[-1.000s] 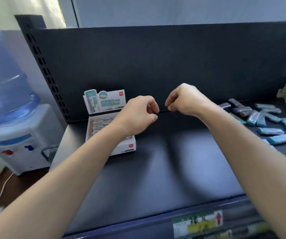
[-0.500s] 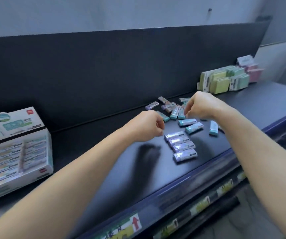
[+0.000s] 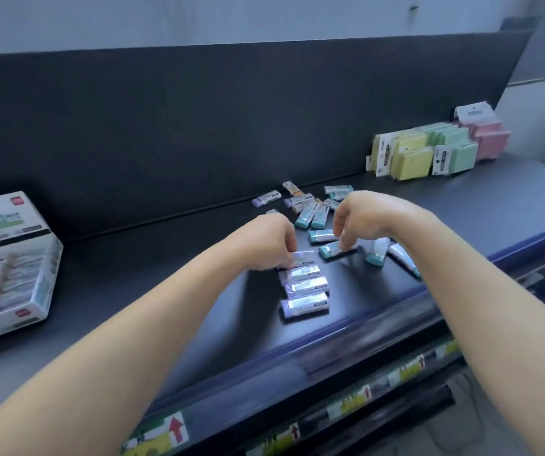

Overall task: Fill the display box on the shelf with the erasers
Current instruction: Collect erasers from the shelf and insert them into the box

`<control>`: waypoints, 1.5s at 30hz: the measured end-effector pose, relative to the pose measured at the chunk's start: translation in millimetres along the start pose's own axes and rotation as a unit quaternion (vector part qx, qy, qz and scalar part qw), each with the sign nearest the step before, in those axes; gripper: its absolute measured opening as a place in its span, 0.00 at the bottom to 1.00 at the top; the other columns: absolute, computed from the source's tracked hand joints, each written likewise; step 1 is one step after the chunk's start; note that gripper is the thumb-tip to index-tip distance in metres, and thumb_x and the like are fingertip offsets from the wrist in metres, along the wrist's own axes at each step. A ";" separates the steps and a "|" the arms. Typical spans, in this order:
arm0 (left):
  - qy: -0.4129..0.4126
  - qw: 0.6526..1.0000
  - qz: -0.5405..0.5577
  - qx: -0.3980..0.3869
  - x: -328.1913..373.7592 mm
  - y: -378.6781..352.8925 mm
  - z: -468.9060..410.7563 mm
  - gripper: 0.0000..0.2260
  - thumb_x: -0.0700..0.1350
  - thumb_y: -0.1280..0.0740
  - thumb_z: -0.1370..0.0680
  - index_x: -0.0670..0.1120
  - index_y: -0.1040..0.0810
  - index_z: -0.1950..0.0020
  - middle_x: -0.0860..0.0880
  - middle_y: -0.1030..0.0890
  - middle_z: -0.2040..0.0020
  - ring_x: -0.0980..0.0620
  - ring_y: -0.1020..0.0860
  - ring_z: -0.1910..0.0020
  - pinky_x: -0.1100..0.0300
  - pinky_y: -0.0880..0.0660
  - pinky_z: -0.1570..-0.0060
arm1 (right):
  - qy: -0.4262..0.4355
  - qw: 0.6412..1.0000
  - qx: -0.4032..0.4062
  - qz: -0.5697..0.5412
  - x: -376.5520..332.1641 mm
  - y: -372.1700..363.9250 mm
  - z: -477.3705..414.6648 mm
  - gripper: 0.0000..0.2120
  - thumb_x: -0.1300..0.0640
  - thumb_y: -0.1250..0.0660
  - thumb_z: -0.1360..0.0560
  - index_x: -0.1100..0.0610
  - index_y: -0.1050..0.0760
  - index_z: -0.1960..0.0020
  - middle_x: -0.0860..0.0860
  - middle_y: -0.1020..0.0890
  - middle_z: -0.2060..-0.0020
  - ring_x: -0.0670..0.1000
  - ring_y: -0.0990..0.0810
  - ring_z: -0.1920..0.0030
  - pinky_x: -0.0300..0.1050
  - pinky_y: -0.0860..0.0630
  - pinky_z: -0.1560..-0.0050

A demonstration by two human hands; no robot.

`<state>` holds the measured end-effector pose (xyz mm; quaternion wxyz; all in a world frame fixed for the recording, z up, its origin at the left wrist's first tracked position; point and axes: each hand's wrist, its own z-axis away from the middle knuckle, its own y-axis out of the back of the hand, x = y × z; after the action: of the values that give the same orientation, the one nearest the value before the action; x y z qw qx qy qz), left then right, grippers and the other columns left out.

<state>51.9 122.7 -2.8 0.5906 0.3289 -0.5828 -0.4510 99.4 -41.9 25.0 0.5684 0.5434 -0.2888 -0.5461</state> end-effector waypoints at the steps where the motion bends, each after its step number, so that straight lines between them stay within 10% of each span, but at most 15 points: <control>1: 0.004 1.000 0.008 0.009 -0.8 -0.9 0.8 0.05 0.39 0.29 0.29 0.48 0.23 0.58 0.51 0.21 0.59 0.52 0.25 0.62 0.63 0.31 0.67 | 0.008 1.000 -0.003 0.004 -0.5 -0.8 -1.6 0.09 0.61 0.26 0.31 0.56 0.19 0.52 0.51 0.21 0.59 0.53 0.24 0.55 0.40 0.30 0.59; 10: 0.052 0.996 0.072 0.032 -14.6 3.3 11.5 0.05 0.39 0.29 0.30 0.46 0.18 0.56 0.49 0.20 0.64 0.54 0.26 0.66 0.63 0.30 0.66 | 0.035 0.996 -0.042 0.071 -10.8 -7.9 -10.7 0.16 0.57 0.26 0.30 0.62 0.20 0.45 0.55 0.18 0.47 0.57 0.20 0.47 0.49 0.24 0.47; 17: 0.084 0.980 0.171 0.057 -38.6 20.5 31.3 0.06 0.38 0.29 0.32 0.44 0.19 0.57 0.48 0.20 0.62 0.52 0.27 0.64 0.61 0.32 0.62 | 0.074 0.997 0.013 0.016 -42.7 -3.8 -6.3 0.10 0.60 0.28 0.30 0.54 0.22 0.50 0.45 0.26 0.66 0.46 0.28 0.67 0.36 0.34 0.72; 25: 0.105 0.946 0.277 0.128 -95.6 58.8 88.9 0.16 0.30 0.34 0.29 0.44 0.25 0.45 0.46 0.23 0.63 0.53 0.28 0.69 0.72 0.32 0.76 | 0.155 0.963 0.018 -0.221 -130.4 -9.8 -15.8 0.08 0.66 0.31 0.30 0.56 0.22 0.53 0.50 0.21 0.66 0.47 0.22 0.69 0.35 0.25 0.72; 34: 0.202 0.888 0.322 0.258 -189.4 98.6 176.6 0.08 0.32 0.34 0.28 0.44 0.28 0.61 0.44 0.21 0.65 0.55 0.24 0.74 0.69 0.28 0.74 | 0.237 0.905 -0.030 -0.351 -257.9 -41.4 -14.4 0.13 0.74 0.32 0.30 0.59 0.30 0.64 0.55 0.25 0.65 0.55 0.19 0.62 0.46 0.17 0.57; 45: 0.245 0.889 0.278 0.268 -240.0 89.6 205.9 0.08 0.35 0.29 0.31 0.45 0.27 0.63 0.47 0.22 0.67 0.52 0.25 0.68 0.61 0.29 0.68 | 0.237 0.934 -0.024 -0.267 -327.8 -77.3 -13.7 0.14 0.75 0.34 0.33 0.57 0.26 0.64 0.51 0.23 0.68 0.50 0.23 0.65 0.43 0.20 0.58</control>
<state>-116.9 404.6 6.6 0.7052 0.3995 -0.5858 0.0002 10.7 283.1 36.5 0.4667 0.7006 0.0231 -0.5393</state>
